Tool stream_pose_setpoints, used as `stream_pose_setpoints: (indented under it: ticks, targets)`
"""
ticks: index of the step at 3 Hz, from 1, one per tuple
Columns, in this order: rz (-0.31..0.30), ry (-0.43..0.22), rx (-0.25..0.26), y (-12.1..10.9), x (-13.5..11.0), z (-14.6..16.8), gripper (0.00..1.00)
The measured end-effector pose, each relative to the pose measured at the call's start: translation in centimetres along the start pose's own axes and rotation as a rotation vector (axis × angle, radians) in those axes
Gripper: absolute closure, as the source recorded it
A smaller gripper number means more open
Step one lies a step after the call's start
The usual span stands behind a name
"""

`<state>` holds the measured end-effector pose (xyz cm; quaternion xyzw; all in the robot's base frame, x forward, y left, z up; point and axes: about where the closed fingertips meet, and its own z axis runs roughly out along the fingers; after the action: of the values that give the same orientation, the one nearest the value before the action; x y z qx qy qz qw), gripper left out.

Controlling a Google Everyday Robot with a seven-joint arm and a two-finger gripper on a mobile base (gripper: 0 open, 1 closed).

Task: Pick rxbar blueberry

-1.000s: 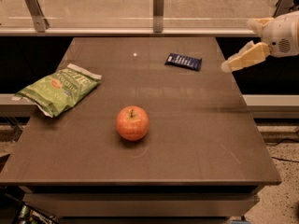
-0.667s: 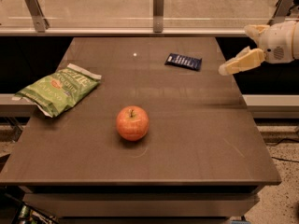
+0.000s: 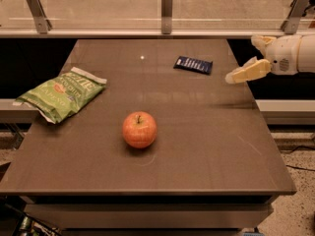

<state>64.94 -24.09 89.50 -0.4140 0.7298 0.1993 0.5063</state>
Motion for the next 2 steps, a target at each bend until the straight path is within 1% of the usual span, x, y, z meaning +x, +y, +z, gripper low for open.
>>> stream_pose_setpoints:
  ticks: [2]
  targets:
    - [0.022, -0.029, -0.049, -0.9, 1.0, 3.1, 0.00]
